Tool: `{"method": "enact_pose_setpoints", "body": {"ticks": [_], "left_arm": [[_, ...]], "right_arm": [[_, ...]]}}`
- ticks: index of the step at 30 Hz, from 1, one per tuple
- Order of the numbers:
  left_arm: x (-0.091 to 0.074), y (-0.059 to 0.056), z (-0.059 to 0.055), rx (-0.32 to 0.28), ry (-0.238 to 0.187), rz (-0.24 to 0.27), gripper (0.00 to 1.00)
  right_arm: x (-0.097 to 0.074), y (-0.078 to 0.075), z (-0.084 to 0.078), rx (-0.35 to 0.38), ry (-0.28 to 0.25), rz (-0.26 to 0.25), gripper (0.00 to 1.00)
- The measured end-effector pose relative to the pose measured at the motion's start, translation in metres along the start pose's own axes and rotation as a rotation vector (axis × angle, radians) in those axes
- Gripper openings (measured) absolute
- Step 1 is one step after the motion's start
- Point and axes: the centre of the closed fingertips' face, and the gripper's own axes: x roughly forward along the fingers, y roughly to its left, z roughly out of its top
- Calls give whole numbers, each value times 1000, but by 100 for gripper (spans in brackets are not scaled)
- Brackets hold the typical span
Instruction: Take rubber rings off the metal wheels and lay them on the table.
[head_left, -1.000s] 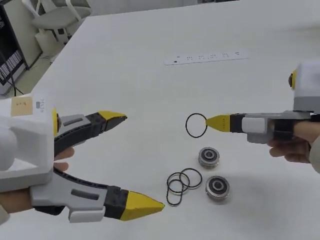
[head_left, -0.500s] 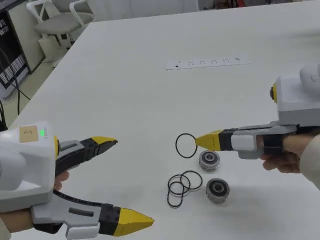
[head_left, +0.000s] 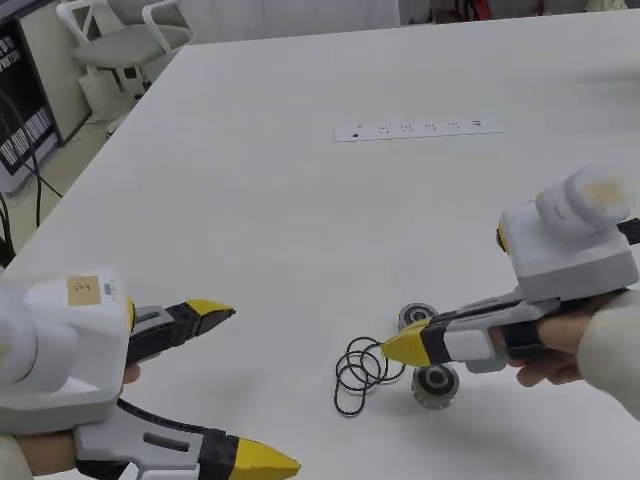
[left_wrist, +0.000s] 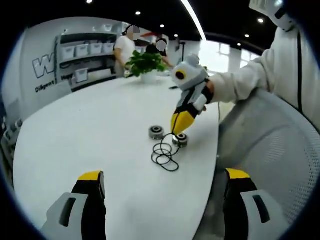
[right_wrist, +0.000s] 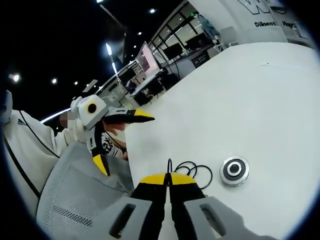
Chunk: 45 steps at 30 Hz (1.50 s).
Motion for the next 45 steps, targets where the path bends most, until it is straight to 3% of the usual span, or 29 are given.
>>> {"method": "enact_pose_setpoints", "body": {"ticks": [3,7,13,25,35,45], "left_arm": [[0,0,0,-5,-2,-2,100],[0,1,-1,-7,0,-2,100],[2,-3,-3,-10,5,-14,100],[2,-7,-5,-5,24,-14,100],[1,-6,-5,-6,22,-10,99],[0,-5,-2,-6,14,-4,100]], "right_arm": [[3,-1,-8,-3,33,-4,0],[5,-12,-14,-21,52,-46,0],[3,-25,-14,-34,47,-116,0],[3,-31,-13,-38,32,-155,2],[-8,-40,-1,-49,-8,-181,4],[-25,-37,21,-102,-65,-187,7]]}}
